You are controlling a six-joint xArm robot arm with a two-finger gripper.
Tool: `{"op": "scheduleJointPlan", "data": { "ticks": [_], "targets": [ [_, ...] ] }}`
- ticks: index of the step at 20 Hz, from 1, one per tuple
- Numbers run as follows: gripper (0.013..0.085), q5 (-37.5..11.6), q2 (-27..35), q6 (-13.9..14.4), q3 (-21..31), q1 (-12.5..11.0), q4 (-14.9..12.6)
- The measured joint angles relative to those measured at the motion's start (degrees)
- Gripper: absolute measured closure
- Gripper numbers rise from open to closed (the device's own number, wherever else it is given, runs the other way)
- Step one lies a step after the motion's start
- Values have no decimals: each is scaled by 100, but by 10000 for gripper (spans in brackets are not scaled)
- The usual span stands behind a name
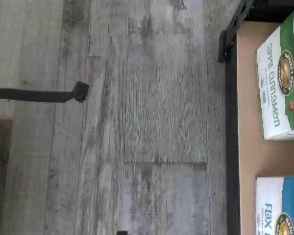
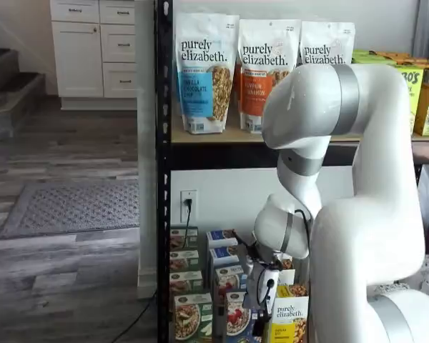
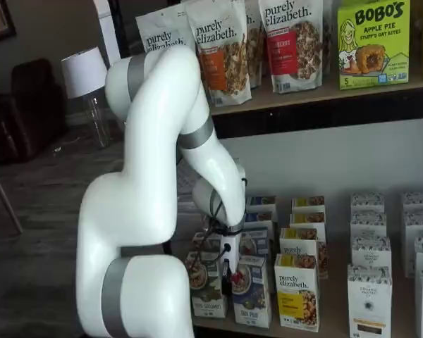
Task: Pick up the blue and white box that is on the bottom shelf, the second box from the left
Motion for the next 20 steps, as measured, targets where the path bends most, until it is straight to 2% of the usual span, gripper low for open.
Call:
{"op": "scheduleJointPlan", "data": {
  "ticks": [1,2,4,9,12,15,16,20],
  "targets": [
    [130,41,5,86,-16,-6,-94],
    [130,143,26,300,-73,-26,-342],
    [130,214,65,457,-137,-35,-518],
    [130,200,123,403,-204,-35,-458],
    [130,-12,161,136,-181,-5,-154],
    [130,-236,205,-402,-174,32,457],
    [130,-262,218,-522,-186,33,585],
    [130,-271,260,-810,-260,4,880]
  ]
}}
